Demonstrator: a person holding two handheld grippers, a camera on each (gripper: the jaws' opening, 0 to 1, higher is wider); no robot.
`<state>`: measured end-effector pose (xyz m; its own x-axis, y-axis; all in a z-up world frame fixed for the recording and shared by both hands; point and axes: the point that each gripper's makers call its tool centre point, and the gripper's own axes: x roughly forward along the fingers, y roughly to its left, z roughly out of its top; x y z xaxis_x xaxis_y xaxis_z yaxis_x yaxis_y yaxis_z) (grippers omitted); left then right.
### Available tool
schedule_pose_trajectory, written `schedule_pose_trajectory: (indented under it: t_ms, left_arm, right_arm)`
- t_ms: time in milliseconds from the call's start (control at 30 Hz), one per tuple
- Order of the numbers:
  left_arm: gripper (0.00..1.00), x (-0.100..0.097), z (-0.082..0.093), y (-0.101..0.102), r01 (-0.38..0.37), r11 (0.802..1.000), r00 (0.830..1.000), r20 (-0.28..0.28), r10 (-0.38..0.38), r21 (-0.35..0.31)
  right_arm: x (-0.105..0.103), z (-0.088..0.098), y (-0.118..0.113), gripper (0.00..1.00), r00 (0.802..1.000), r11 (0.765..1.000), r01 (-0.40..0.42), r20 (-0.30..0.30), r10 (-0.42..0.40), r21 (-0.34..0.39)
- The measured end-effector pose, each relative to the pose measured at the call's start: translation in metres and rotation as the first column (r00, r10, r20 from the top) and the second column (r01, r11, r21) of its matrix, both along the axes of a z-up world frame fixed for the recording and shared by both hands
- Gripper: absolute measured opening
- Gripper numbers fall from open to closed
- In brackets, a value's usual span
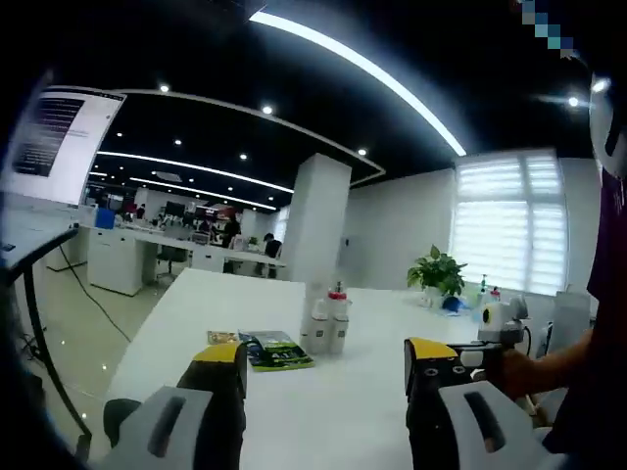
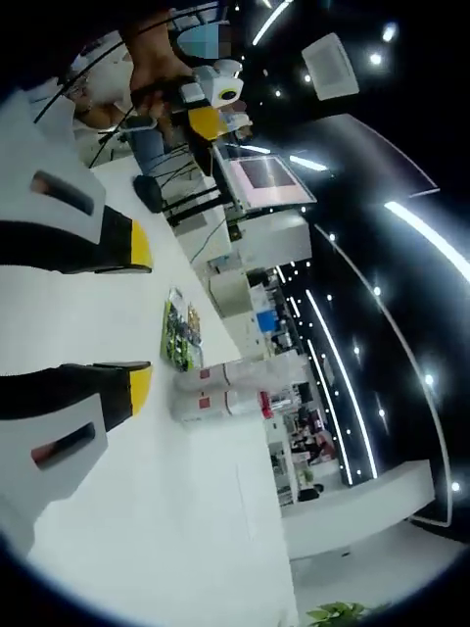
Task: Arrange the skincare products in the storage area until every visible bottle or jar stands upright without overlapping.
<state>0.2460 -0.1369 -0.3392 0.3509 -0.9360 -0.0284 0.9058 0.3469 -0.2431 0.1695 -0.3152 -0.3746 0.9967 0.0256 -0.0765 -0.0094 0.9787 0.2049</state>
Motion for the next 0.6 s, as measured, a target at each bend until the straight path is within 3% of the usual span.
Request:
schedule_pose_trajectory:
  t_ms: [133, 200, 300, 433, 600]
  left_arm:
    - [0.72, -0.008, 0.003, 0.002, -0.011, 1.000, 0.999, 0.031, 0.011, 0.005]
    - [0.73, -0.016, 0.019, 0.006, -0.023, 0.999, 0.999, 0.041, 0.025, -0.046]
    - [0.74, -0.017, 0.030, 0.012, -0.055, 0.995, 0.997, 0.052, 0.059, -0.082]
    - [0.76, -0.016, 0.037, 0.024, -0.098, 0.989, 0.992, 0.071, 0.106, -0.112]
    - [0.78, -0.010, 0.036, 0.037, -0.139, 0.986, 0.985, 0.085, 0.147, -0.092]
  right_arm:
    - [-0.002, 0.022, 0.017, 0.41, 0.999, 0.999, -0.020, 0.044, 0.021, -0.026]
    - [-0.003, 0.032, 0.025, 0.42, 0.997, 0.999, -0.035, 0.061, 0.037, -0.033]
    - [-0.004, 0.045, 0.036, 0.43, 0.994, 0.997, -0.054, 0.089, 0.058, -0.046]
    - [-0.007, 0.054, 0.039, 0.46, 0.991, 0.996, -0.065, 0.109, 0.072, -0.063]
    - [-0.015, 0.061, 0.038, 0.49, 0.989, 0.995, -0.064, 0.126, 0.074, -0.081]
